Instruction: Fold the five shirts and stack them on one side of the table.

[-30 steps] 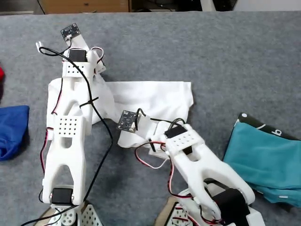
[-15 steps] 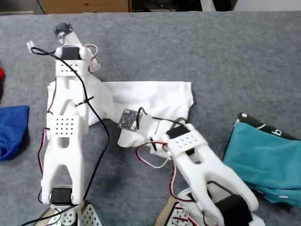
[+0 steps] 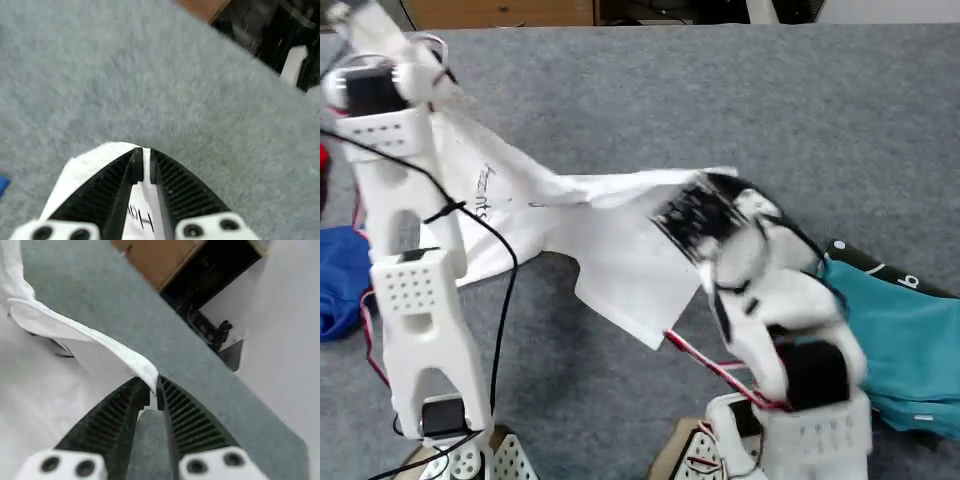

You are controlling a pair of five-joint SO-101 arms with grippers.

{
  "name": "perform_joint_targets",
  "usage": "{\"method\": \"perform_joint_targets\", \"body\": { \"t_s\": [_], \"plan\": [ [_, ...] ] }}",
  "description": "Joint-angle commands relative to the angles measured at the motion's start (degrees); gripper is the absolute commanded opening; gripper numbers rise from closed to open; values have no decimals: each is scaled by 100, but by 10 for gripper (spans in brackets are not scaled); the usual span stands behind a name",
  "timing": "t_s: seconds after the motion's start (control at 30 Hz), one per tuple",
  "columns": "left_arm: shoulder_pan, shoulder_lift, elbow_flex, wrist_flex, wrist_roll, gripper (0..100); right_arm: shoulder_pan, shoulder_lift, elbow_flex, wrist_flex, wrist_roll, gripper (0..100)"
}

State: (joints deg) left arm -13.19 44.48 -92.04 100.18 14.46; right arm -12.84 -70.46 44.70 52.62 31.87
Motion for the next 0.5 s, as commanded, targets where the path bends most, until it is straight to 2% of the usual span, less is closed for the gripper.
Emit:
{"method": "perform_joint_targets", "body": {
  "t_s": [0.0, 0.2, 0.47],
  "plan": [
    [-264, -1147, 396, 53, -149, 18, 523, -365, -505, -387, -62, 5],
    [-598, -2985, 1758, 62, -668, 18, 1332, -391, -1103, -1486, -62, 5],
    [-607, -5648, 2479, 35, -1600, 18, 1411, -382, -2079, -2725, -53, 5]
  ]
}}
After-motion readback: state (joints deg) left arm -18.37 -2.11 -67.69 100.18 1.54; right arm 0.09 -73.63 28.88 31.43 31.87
